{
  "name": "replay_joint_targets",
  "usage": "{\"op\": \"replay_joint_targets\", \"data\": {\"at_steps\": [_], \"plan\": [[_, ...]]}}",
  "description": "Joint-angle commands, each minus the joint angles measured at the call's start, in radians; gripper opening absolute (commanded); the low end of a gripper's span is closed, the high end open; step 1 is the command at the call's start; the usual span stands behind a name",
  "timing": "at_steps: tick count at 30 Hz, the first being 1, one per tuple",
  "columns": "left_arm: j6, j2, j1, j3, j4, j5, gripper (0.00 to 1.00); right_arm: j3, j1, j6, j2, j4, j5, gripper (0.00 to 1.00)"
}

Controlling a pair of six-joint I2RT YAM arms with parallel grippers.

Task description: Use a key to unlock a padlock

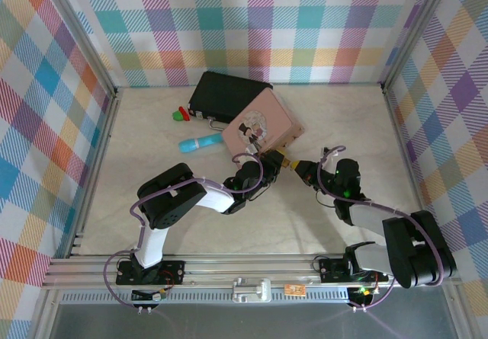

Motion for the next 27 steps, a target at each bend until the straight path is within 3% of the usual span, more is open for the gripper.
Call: {"op": "replay_joint_targets", "data": {"at_steps": [1,5,9,11,16,20,27], "plan": [[-0.057,-0.003,-0.025,0.037,-0.058,0.12,0.0,0.041,0.013,-0.032,0.034,0.02,-0.058,0.0],[-0.012,0.0,-0.024,0.061,-0.071,0.161,0.0,0.058,-0.007,0.047,0.046,0.006,-0.103,0.0],[0.028,0.034,-0.018,0.063,-0.004,0.2,0.0,0.076,-0.091,0.245,0.05,-0.026,-0.206,0.0],[0.035,0.064,-0.017,0.07,0.05,0.22,0.0,0.083,-0.114,0.4,0.059,0.05,-0.272,0.0],[0.105,0.084,-0.015,0.08,0.084,0.241,0.0,0.121,-0.113,0.758,0.032,-0.002,-0.357,0.0],[0.142,0.088,-0.017,0.058,0.105,0.22,0.0,0.052,-0.113,1.217,0.073,0.296,-0.318,0.0],[0.186,0.081,-0.024,0.077,0.054,0.207,0.0,0.099,-0.114,1.244,-0.08,0.007,-0.28,0.0]]}}
